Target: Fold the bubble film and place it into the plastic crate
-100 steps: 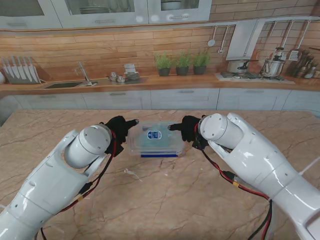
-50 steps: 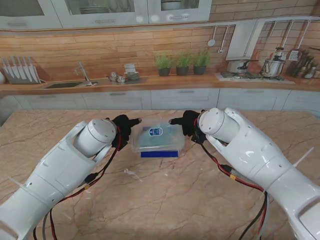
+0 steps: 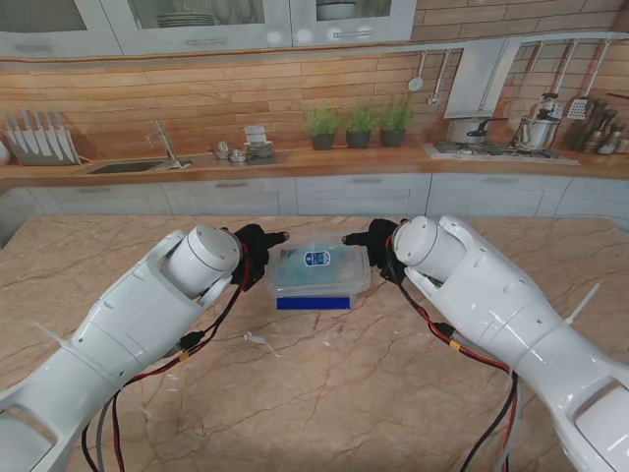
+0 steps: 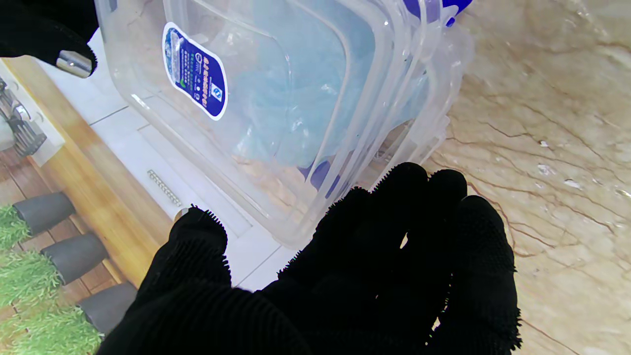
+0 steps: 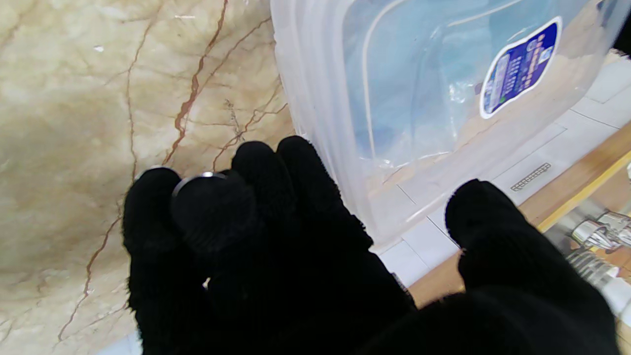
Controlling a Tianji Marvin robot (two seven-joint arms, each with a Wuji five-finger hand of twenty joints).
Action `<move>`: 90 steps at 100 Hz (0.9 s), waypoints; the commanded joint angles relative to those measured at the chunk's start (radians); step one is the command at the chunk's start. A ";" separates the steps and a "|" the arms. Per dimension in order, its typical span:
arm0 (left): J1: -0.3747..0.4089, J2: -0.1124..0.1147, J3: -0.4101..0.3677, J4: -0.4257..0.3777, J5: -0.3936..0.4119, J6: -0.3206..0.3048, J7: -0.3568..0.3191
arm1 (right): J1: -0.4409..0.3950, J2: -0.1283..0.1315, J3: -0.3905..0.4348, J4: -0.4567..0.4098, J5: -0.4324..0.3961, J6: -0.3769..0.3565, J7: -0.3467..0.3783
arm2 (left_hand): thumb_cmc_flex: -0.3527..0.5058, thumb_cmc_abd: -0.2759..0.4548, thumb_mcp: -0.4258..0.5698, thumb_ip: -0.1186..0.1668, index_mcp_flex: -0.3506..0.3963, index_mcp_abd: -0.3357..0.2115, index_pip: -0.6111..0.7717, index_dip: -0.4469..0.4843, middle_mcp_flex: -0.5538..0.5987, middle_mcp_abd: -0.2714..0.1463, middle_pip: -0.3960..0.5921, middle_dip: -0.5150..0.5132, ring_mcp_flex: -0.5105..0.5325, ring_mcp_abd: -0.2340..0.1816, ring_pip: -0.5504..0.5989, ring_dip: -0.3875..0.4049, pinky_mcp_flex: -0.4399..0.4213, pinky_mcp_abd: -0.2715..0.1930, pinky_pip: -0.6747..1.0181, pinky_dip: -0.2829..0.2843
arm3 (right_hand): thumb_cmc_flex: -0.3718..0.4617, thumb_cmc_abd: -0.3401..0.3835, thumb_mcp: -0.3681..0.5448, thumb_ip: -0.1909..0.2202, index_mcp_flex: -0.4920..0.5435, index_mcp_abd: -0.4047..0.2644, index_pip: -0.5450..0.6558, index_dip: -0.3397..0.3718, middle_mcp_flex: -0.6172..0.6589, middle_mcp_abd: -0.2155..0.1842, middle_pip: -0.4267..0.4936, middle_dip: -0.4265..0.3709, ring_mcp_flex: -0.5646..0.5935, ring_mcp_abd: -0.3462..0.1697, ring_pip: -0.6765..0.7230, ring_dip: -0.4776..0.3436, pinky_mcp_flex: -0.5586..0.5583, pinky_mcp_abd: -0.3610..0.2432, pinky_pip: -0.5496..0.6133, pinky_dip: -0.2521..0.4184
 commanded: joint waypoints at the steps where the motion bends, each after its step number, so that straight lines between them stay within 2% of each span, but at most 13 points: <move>1: -0.005 -0.041 0.009 -0.023 -0.017 -0.012 -0.006 | 0.004 -0.037 -0.016 -0.015 0.021 -0.023 0.016 | -0.009 -0.023 -0.006 0.007 0.046 -0.291 0.069 0.032 -0.041 -0.140 -0.013 -0.019 -0.010 -0.021 -0.001 -0.012 -0.013 -0.082 -0.006 -0.010 | 0.000 0.013 -0.013 -0.016 -0.023 -0.270 -0.048 0.020 0.013 0.035 0.076 0.018 0.022 -0.017 0.036 0.017 -0.012 -0.142 0.150 0.032; 48: -0.035 -0.062 0.021 0.041 -0.001 -0.007 0.030 | 0.015 -0.052 -0.026 0.046 0.036 -0.040 0.004 | -0.012 -0.023 -0.006 0.007 0.030 -0.298 0.053 0.030 -0.065 -0.140 -0.021 -0.021 -0.020 -0.020 -0.006 -0.013 -0.019 -0.081 -0.010 -0.014 | -0.011 0.010 -0.006 -0.016 -0.053 -0.281 -0.055 0.021 0.010 0.032 0.077 0.014 0.017 -0.017 0.036 0.016 -0.017 -0.144 0.147 0.030; 70: -0.045 -0.067 0.032 0.070 0.029 0.011 0.044 | 0.027 -0.063 -0.042 0.082 0.048 -0.033 0.004 | -0.012 -0.021 -0.006 0.008 0.022 -0.304 0.047 0.029 -0.075 -0.146 -0.025 -0.021 -0.023 -0.021 -0.008 -0.013 -0.020 -0.082 -0.010 -0.015 | -0.025 0.008 -0.001 -0.018 -0.124 -0.277 -0.130 -0.025 -0.010 0.026 0.070 0.008 -0.008 -0.019 0.026 0.015 -0.040 -0.154 0.137 0.026; 90: -0.045 -0.066 0.035 0.080 0.042 0.038 0.042 | 0.013 -0.064 -0.044 0.078 0.051 -0.023 -0.001 | -0.014 -0.019 -0.007 0.008 0.014 -0.304 0.038 0.027 -0.087 -0.143 -0.029 -0.023 -0.030 -0.018 -0.010 -0.013 -0.028 -0.082 -0.014 -0.017 | -0.045 0.007 0.003 -0.021 -0.200 -0.279 -0.206 -0.073 -0.034 0.023 0.059 0.002 -0.035 -0.019 0.011 0.015 -0.062 -0.160 0.123 0.025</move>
